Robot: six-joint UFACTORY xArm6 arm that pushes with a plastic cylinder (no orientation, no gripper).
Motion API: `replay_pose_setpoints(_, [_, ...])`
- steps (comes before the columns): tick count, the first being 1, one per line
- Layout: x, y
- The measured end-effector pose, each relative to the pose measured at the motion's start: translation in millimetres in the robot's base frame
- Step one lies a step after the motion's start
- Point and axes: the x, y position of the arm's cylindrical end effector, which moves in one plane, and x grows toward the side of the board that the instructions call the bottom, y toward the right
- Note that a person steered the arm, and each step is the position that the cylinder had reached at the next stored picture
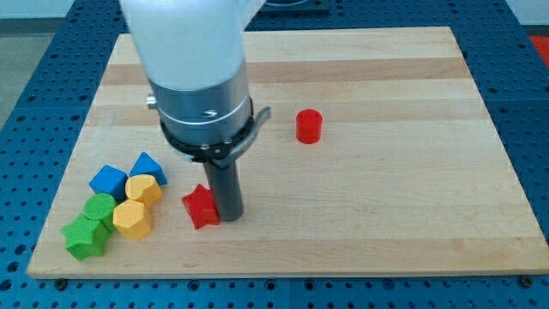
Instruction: Move your arm below to the red circle
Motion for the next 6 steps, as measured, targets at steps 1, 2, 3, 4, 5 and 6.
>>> replay_pose_setpoints(1, [0, -21])
replay_pose_setpoints(2, [0, -41])
replay_pose_setpoints(3, [0, -61])
replay_pose_setpoints(4, [0, -34])
replay_pose_setpoints(5, [-1, 48])
replay_pose_setpoints(6, [-14, 139])
